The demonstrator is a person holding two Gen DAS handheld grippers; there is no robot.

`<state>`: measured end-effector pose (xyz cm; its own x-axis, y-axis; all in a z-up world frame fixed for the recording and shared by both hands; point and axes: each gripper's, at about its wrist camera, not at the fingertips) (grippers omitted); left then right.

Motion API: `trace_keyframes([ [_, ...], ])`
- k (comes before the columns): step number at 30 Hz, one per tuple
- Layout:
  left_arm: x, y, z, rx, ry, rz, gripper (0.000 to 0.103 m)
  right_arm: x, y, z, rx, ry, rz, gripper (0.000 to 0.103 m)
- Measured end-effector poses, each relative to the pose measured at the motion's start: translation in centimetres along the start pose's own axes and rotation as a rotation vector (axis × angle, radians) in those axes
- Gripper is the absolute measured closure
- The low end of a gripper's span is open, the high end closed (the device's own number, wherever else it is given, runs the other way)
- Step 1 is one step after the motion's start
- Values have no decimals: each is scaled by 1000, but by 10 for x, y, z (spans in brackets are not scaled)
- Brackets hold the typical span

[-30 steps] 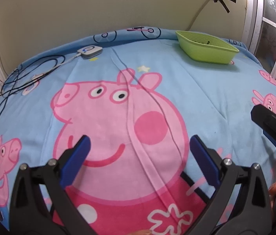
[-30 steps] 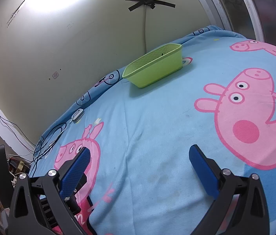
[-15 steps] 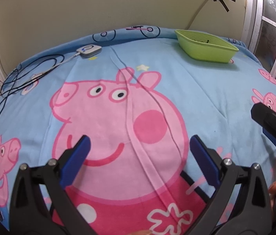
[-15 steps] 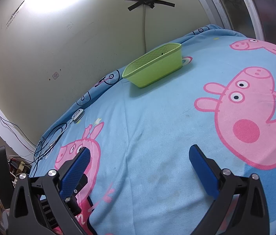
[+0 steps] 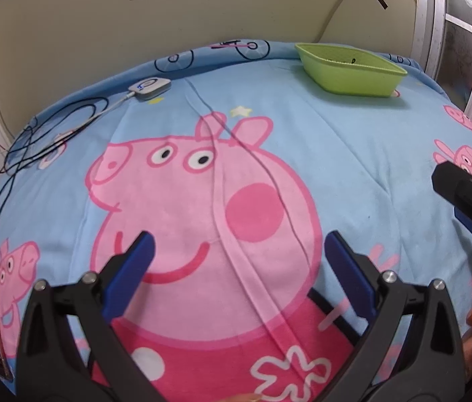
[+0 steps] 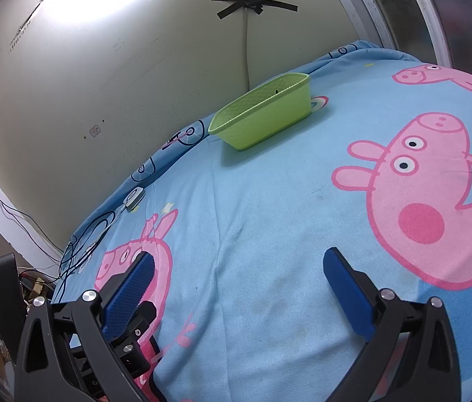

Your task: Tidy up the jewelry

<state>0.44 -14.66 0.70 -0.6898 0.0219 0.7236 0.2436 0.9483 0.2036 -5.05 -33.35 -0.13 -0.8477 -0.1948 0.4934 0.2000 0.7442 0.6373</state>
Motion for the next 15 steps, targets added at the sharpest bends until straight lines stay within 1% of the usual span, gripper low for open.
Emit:
trace_keyframes([
  [15, -3, 3, 0, 9, 18, 12, 6, 0, 0, 0, -2, 0, -1, 21],
])
Point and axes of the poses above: each gripper's, at about its wrist camera, not at the fingertips, and x roughly against the way its jaws point, y to its left, z to its underside, and after that the axes turned 10 degrees about -x, right-handed
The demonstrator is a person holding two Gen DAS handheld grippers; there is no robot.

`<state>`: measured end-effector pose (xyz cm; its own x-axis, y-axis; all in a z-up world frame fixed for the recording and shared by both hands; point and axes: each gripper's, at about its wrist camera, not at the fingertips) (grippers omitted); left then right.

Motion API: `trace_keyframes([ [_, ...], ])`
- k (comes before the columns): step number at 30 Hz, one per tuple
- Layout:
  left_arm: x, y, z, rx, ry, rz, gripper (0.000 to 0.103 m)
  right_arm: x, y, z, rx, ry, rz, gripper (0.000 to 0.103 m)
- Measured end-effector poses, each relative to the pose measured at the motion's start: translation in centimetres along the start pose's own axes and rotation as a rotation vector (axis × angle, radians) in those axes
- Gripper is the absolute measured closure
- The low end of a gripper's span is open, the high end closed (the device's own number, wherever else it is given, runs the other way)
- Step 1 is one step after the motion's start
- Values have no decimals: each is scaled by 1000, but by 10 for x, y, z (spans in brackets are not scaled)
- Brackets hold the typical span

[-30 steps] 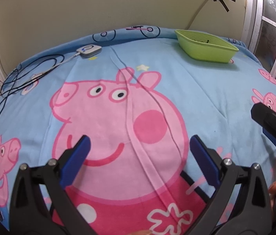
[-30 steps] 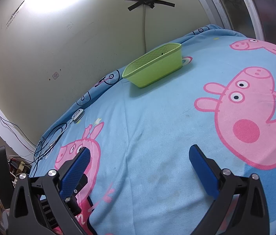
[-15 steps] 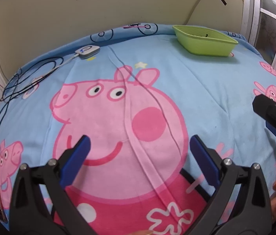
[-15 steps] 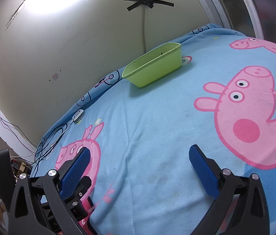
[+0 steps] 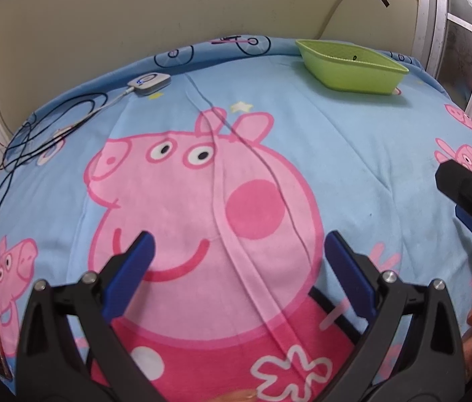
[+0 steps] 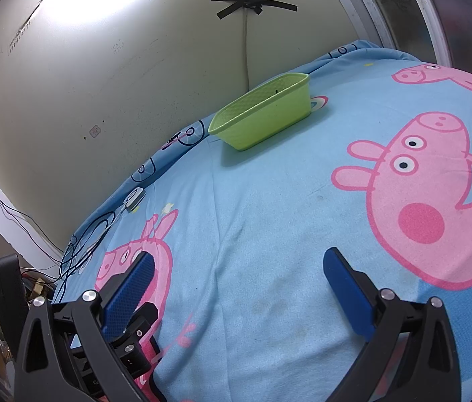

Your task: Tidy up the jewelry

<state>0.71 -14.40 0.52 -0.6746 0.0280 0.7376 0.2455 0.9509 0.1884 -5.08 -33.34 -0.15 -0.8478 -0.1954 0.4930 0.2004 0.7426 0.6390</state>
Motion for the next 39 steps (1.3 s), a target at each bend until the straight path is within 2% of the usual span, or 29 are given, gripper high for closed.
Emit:
trace_keyframes([
  [19, 0, 4, 1, 14, -7, -23, 6, 1, 0, 0, -2, -1, 1, 21],
  [39, 2, 2, -1, -17, -12, -44, 6, 0, 0, 2, -4, -2, -1, 21],
])
Point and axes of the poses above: each gripper's, at about its wrist camera, not at the fingertips, and x roughly against the way its jaws point, y to its left, z to its underside, and after that the axes turned 10 degrees about -x, right-handed
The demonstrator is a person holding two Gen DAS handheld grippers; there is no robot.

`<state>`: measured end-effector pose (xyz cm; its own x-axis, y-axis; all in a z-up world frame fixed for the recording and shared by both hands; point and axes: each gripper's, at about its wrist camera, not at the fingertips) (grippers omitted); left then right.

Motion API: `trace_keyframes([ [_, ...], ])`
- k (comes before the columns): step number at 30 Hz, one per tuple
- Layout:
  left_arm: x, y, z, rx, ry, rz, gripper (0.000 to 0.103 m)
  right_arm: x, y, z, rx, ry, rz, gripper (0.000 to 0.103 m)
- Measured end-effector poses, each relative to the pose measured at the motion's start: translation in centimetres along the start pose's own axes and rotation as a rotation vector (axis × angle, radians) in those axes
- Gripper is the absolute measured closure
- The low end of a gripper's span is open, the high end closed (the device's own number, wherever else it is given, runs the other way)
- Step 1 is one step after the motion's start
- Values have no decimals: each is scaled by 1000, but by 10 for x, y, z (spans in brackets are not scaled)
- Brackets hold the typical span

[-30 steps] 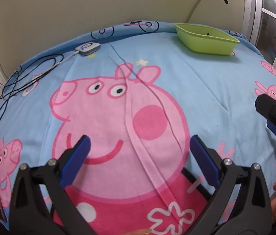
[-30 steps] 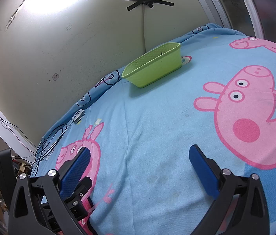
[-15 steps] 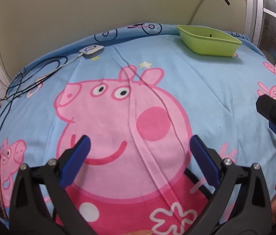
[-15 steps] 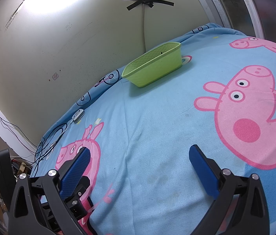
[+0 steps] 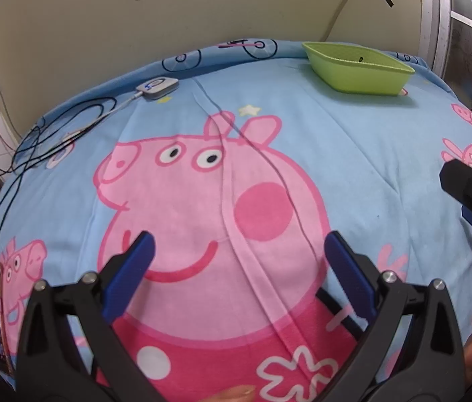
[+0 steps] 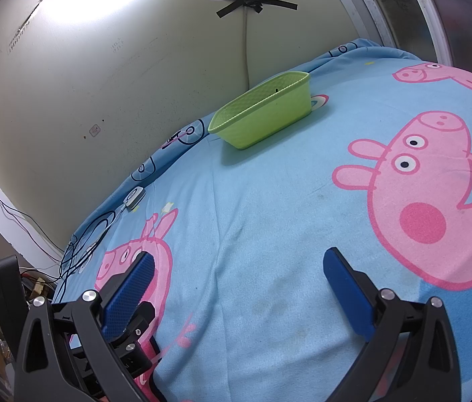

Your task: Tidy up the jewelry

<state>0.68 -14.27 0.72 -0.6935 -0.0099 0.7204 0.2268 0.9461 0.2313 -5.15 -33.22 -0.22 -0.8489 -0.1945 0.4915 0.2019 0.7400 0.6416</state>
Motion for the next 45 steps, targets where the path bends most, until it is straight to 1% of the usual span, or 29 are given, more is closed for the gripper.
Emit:
trace_keyframes([
  [10, 2, -4, 0, -25, -9, -5, 6, 0, 0, 0, -1, 0, 0, 21],
  [45, 2, -2, 0, -27, -12, 0, 6, -1, 0, 0, -3, 0, -2, 21],
])
Point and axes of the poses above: each gripper's, at about its wrist camera, not at the fingertips, and x roughly against the way its jaws point, y to its left, z to its underside, and after that the axes turned 10 degrees about -x, right-handed
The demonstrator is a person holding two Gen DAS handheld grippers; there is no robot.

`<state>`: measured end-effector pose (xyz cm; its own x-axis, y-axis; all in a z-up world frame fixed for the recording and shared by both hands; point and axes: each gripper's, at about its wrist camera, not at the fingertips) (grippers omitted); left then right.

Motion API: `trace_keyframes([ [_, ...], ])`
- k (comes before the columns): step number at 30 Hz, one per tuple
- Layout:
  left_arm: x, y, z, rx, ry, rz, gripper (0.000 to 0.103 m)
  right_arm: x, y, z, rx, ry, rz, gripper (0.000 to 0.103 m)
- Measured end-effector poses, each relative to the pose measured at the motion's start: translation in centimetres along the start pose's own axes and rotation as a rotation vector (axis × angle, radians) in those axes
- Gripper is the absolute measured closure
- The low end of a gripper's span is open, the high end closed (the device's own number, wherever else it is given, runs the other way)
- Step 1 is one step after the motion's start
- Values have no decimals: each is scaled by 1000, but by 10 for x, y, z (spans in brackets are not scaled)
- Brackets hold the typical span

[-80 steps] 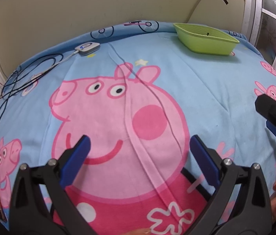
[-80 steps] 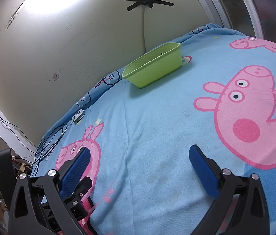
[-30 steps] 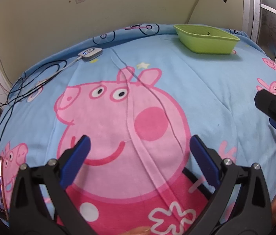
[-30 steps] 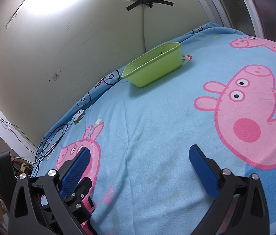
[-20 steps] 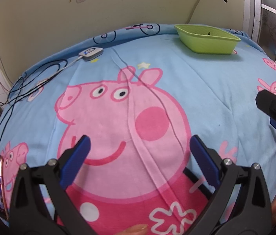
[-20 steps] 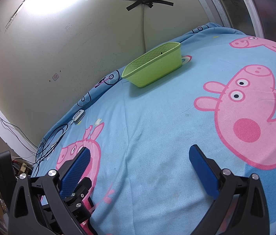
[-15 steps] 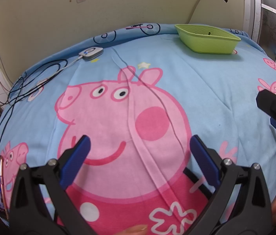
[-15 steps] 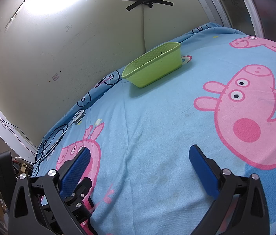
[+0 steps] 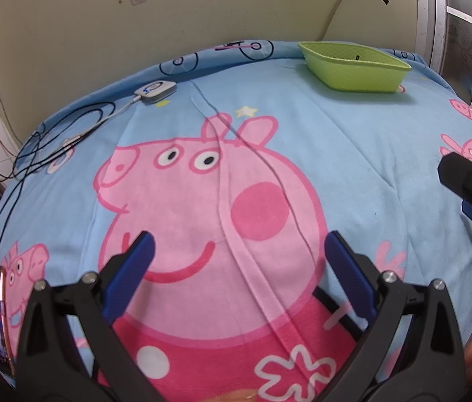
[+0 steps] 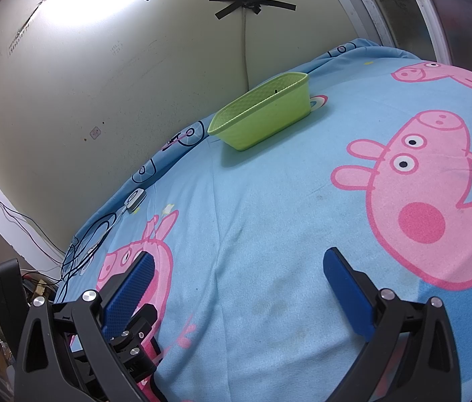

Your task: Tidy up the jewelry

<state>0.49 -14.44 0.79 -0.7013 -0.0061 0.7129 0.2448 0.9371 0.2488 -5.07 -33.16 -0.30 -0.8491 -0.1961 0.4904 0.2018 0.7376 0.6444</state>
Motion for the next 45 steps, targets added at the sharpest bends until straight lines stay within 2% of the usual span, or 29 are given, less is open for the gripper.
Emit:
trace_keyframes([
  [45, -2, -1, 1, -2, 7, 1, 6, 2, 1, 2, -7, -3, 1, 21],
])
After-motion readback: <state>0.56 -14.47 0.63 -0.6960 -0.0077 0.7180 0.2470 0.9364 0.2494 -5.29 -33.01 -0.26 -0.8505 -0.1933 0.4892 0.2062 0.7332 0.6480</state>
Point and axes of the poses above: each gripper's, at about its wrist camera, not at the fingertips, and x roughly against the way its jaws point, y to its left, z to its underside, and after that the axes turned 10 degrees about -x, right-handed
